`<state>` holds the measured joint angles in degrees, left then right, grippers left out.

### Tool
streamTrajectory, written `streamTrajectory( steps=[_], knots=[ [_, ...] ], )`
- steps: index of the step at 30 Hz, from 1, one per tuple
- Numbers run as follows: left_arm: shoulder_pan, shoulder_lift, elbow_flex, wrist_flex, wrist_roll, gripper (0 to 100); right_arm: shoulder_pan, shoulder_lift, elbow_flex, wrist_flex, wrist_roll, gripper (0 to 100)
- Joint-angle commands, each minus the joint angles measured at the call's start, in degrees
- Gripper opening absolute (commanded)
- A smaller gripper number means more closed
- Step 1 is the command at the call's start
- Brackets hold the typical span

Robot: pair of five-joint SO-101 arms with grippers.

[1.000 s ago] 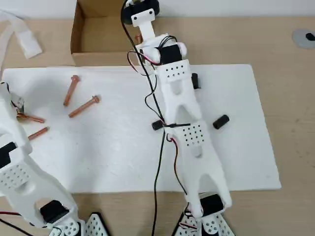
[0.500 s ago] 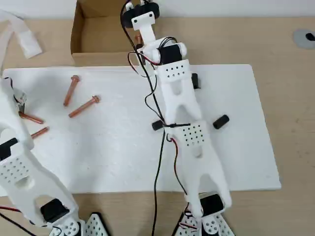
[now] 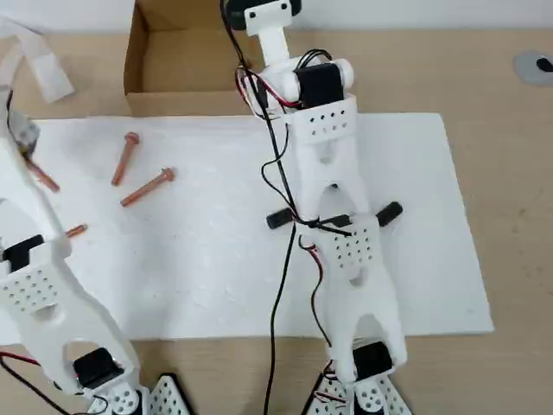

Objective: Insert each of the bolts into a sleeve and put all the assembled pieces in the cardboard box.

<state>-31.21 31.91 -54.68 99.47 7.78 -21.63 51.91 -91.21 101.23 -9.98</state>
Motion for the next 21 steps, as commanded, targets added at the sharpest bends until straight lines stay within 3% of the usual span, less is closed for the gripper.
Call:
streamTrajectory(
  steps=[1, 8, 16, 21],
  knots=[
    [2.5, -6.1, -3.7, 1.1, -7.2, 1, 1.3, -7.4, 5.8, 1.3, 0.5, 21.7],
    [5.6, -13.6, 5.8, 1.1, -20.5, 1, 1.3, -21.8, 37.1, 1.2, 20.0, 21.7],
    [9.1, -27.6, 16.9, 1.0, -19.9, 1, 1.4, -38.3, 65.3, 0.9, 38.9, 22.0],
    [11.8, -41.5, 27.5, 0.2, -15.6, 1, 1.4, -44.5, 75.5, -0.1, 52.0, 22.0]
  ],
)
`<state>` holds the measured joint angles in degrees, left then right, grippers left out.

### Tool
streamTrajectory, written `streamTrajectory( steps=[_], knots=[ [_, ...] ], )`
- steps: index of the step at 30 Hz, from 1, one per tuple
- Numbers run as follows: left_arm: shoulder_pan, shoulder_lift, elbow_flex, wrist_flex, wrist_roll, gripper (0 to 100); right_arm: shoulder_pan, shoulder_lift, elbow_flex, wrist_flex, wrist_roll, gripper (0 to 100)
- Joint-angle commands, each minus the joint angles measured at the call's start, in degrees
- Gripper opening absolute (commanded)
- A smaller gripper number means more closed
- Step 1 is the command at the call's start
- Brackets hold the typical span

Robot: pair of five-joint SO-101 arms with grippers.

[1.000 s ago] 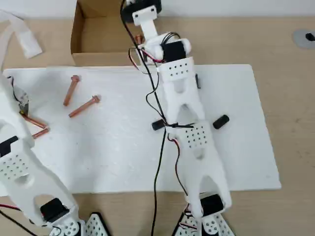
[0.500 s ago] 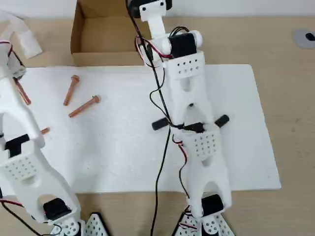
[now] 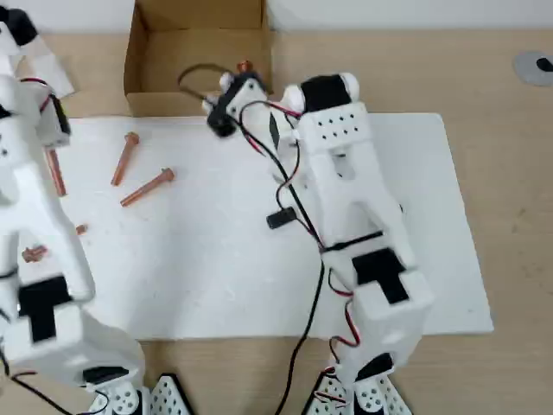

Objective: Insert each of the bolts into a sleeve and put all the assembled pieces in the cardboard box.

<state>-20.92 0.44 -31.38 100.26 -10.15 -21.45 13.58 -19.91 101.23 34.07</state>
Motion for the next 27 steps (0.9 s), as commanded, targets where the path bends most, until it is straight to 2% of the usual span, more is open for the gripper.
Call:
streamTrajectory(
  steps=[1, 3, 11, 17, 21, 27],
  knots=[
    [1.3, -13.0, 6.6, -1.6, 3.3, 1, 1.3, -6.7, 5.3, -0.3, 11.5, 22.0],
    [1.3, -19.3, 11.8, -4.0, 5.0, 1, 1.4, -6.9, 8.1, -1.8, 16.3, 21.9],
    [1.2, -48.0, 38.1, -15.4, 9.8, 1, -1.4, -5.0, 18.5, -9.7, 23.1, 22.0],
    [-1.8, -70.5, 56.4, -24.4, 10.2, 1, -3.0, -1.1, 19.9, -11.1, 24.4, 22.1],
    [-4.8, -81.6, 64.2, -28.4, 9.9, 1, -2.9, 1.8, 19.9, -13.2, 25.0, 22.1],
    [-5.3, -89.5, 68.2, -28.0, 9.8, 1, -3.0, 5.8, 19.7, -16.3, 25.2, 22.1]
  ],
)
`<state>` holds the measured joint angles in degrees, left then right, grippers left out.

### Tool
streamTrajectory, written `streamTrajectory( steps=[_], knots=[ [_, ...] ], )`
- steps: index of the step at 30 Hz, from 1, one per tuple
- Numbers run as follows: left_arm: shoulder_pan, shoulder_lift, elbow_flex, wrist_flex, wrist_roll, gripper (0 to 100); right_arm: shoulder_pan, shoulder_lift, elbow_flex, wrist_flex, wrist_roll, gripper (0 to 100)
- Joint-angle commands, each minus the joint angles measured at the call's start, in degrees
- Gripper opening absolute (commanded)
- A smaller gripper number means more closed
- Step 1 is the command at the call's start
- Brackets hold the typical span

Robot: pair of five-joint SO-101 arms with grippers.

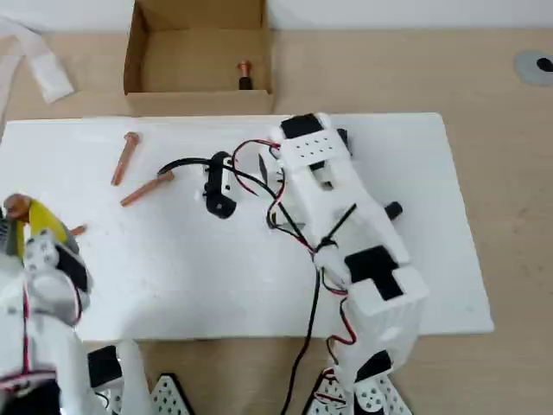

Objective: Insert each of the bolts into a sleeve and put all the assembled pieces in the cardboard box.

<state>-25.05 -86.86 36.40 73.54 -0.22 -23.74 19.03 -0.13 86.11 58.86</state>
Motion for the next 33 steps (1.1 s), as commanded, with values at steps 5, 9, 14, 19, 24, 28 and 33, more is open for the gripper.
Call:
streamTrajectory(
  steps=[5, 9, 14, 19, 24, 28, 33],
  knots=[
    [-1.1, -2.7, 0.4, -0.5, -0.2, 1, -0.7, 4.0, -3.0, -1.1, 0.4, 22.1],
    [-1.1, -2.9, 0.4, -0.4, -0.2, 1, -0.7, 7.6, -5.9, -1.1, 0.4, 22.1],
    [-1.1, -2.9, 0.4, -0.4, -1.8, 1, -0.7, 11.5, -8.5, -1.0, 0.4, 21.9],
    [-1.1, -2.9, 0.4, -0.4, -2.6, 1, -0.8, 12.6, -8.3, -0.6, 0.2, 21.7],
    [-1.1, -2.9, 0.3, -0.4, -2.5, 1, -0.8, 12.7, -8.3, 0.7, 0.0, 15.4],
    [-1.1, -2.9, 0.4, -0.4, -2.5, 1, -0.8, 12.7, -8.3, 0.6, -1.3, 4.0],
    [-1.1, -2.9, 0.4, -0.4, -2.5, 1, -0.8, 12.7, -8.5, 0.6, -3.8, 0.9]
  ],
)
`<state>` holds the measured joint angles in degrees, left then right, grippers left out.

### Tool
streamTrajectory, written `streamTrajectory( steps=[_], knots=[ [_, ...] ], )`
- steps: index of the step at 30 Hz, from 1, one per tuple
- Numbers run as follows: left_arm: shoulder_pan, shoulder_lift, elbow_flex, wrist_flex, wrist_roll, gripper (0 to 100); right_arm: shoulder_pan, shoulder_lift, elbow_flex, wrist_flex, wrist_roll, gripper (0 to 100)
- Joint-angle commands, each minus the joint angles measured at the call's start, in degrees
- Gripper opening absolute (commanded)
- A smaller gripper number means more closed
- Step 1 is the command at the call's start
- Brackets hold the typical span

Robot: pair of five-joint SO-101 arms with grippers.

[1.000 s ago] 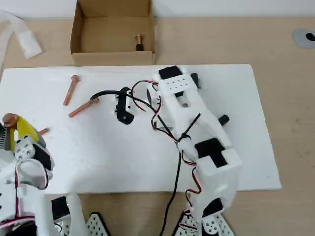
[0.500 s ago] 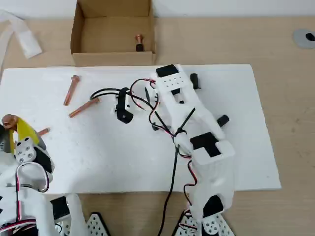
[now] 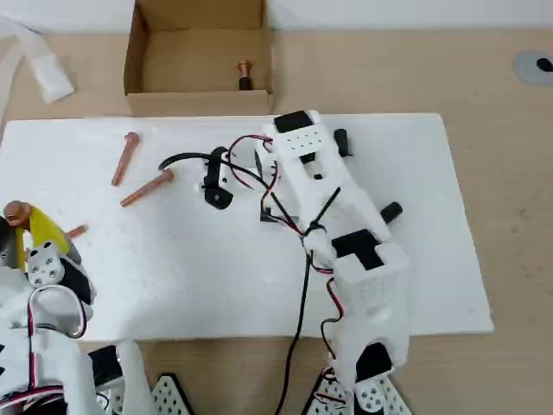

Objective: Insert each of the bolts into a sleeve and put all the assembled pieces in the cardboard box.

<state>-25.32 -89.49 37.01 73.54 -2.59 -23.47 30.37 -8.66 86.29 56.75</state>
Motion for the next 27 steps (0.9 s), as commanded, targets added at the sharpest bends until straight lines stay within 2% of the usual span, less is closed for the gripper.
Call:
streamTrajectory(
  steps=[1, 8, 10, 20, 27],
  knots=[
    [-0.9, -0.3, -0.3, -0.4, -0.2, 1, -1.0, 1.4, 0.0, 0.4, -2.4, 0.9],
    [-0.9, -0.3, -0.7, -0.4, -0.2, 1, -0.8, 1.0, -1.1, 0.1, -6.0, 0.9],
    [-0.9, -0.3, -0.7, -0.4, -0.2, 1, -0.7, 0.9, -3.9, 0.7, -9.0, 0.9],
    [-0.9, 0.0, -0.2, -2.6, -0.2, 1, -0.4, -9.1, -22.5, 15.1, -20.2, 0.9],
    [-1.0, 0.0, -0.2, -5.0, -0.2, 1, -0.1, -24.9, -15.7, 16.1, -24.8, 0.9]
  ],
)
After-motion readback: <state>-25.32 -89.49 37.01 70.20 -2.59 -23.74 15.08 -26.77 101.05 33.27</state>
